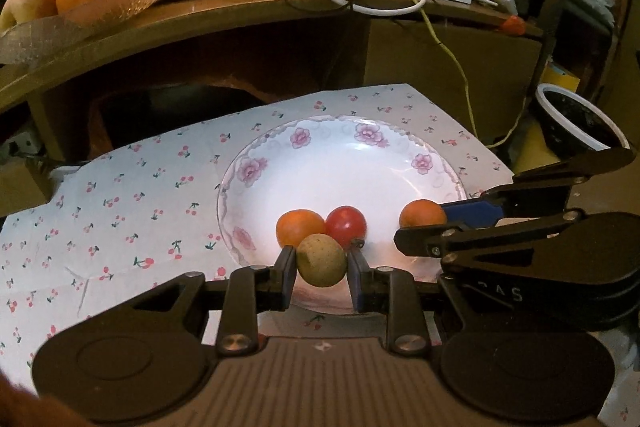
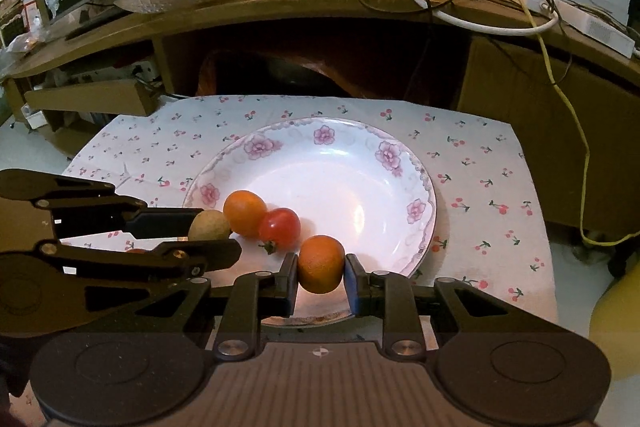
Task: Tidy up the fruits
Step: 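Move both held fruits over the bowl and release them inside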
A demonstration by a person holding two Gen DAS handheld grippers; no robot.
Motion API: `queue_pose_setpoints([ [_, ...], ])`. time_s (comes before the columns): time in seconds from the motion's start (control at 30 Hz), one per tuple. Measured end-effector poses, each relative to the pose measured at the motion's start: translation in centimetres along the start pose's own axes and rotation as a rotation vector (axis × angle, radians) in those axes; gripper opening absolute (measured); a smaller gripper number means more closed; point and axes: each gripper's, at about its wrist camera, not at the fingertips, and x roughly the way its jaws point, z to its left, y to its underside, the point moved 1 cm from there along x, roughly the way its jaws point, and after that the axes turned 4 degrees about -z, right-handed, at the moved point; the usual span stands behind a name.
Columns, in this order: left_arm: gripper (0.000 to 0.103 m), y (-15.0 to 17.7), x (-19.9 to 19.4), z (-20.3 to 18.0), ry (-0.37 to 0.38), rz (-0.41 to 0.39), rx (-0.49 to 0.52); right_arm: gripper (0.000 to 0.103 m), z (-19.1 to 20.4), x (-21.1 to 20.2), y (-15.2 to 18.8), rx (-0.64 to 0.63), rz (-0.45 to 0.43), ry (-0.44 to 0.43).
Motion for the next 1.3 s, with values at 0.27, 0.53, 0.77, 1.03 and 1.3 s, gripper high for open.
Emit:
queue_pose_setpoints([
  [0.27,0.033,0.0,0.1,0.3,-0.008,-0.003,-0.010,0.029,0.1,0.3,-0.1,0.005,-0.008,0.004],
  [0.53,0.035,-0.2,-0.3,0.4,-0.012,-0.014,-0.008,0.033,-0.2,-0.2,-0.3,0.015,-0.037,0.013],
  [0.77,0.036,-0.6,-1.3,0.7,-0.014,-0.034,-0.014,0.033,-0.4,-0.8,-0.4,0.025,-0.056,0.027],
  [1.03,0.036,-0.6,-2.5,1.3,-0.015,-0.040,-0.025,0.033,-0.2,-1.3,-0.3,0.032,-0.059,0.024],
  [1.3,0.037,-0.4,-4.2,1.9,-0.013,-0.047,-0.018,0.035,0.9,-2.2,-0.2,0.020,-0.065,-0.016],
])
